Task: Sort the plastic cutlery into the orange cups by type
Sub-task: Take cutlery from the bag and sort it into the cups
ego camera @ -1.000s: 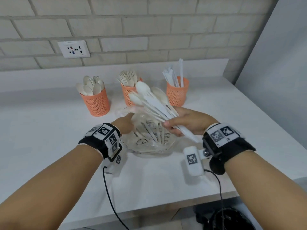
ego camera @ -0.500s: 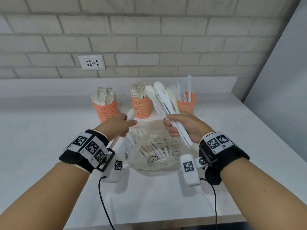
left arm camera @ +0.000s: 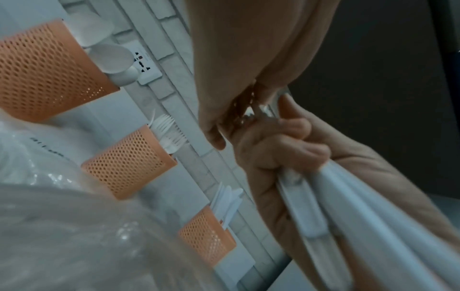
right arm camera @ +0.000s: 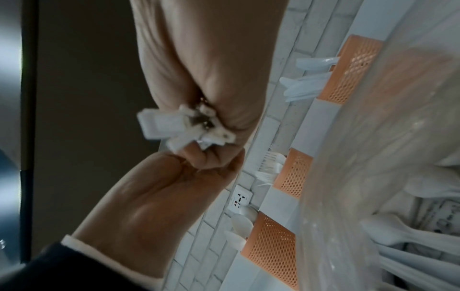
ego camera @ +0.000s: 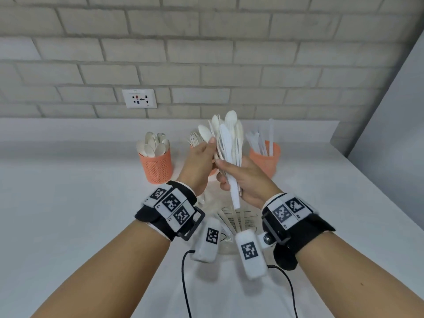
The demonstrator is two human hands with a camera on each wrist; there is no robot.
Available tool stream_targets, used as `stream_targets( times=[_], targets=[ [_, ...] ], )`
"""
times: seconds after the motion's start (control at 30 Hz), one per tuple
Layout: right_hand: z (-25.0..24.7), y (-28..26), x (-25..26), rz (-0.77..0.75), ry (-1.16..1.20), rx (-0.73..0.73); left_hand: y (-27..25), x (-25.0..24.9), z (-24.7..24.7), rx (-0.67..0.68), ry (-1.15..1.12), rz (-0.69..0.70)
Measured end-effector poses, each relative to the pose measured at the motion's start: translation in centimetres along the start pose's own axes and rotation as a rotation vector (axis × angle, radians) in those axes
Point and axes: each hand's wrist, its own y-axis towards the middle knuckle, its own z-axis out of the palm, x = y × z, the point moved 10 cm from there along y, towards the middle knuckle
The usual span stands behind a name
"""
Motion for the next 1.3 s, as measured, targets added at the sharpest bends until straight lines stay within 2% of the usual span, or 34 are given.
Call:
stream_targets(
  times=[0.1, 0.17, 0.33, 0.4, 0.43, 0.47, 0.53, 0.57, 0.63, 0.7, 0.77, 0.9, 1.03, 1.3],
  targets=[
    [0.5, 0.1, 0.0, 0.031, 0.018, 0.073, -0.1, 0.6, 2.1, 0.263, -0.032, -0.059],
    [1.3, 0.2, -0.4, 0.083, -0.046, 0.131, -0.3, 1.6, 2.8, 0.347, -0.093, -0.145],
    [0.7, 0.5, -2.5, 0.305, -0.28, 0.152, 1.0, 3.0, 1.8, 0.243, -0.209, -0.232],
    [-0.9, 0.8, -2.6, 0.338, -0.456, 0.071, 1.8, 3.3, 1.0, 0.184, -0.269, -0.239],
    [-1.9, 1.2, -2.0, 0.28, -0.598, -0.017, 2.1, 3.3, 0.5, 0.145, -0.327, -0.238],
    [-3.0, 1.5, -0.6, 0.159, -0.752, -0.145, 2.5, 3.2, 0.0, 0.109, -0.381, -0.239],
    [-3.3, 1.1, 3.5, -0.221, -0.915, -0.376, 3.0, 2.9, -0.7, 0.075, -0.416, -0.22],
    [-2.3, 0.8, 4.6, -0.355, -0.92, -0.372, 3.1, 2.7, -0.9, 0.073, -0.419, -0.203],
    [0.0, 1.0, 4.8, -0.441, -1.003, -0.258, 3.2, 2.5, -0.6, 0.102, -0.434, -0.19],
    [0.8, 1.5, 4.6, -0.417, -1.103, -0.227, 3.2, 2.5, -0.2, 0.146, -0.459, -0.196],
    [0.2, 2.0, 4.5, -0.365, -1.103, -0.253, 3.2, 2.8, -0.1, 0.169, -0.488, -0.217],
    [-0.6, 2.8, 2.7, -0.154, -1.023, -0.18, 3.1, 3.0, -0.2, 0.194, -0.507, -0.226],
    [-0.1, 2.8, 2.9, -0.163, -1.131, -0.161, 3.3, 3.2, -0.5, 0.184, -0.546, -0.23],
    [-1.4, 3.7, 2.2, -0.058, -1.093, -0.144, 3.7, 3.7, -0.8, 0.126, -0.48, -0.269]
  ],
)
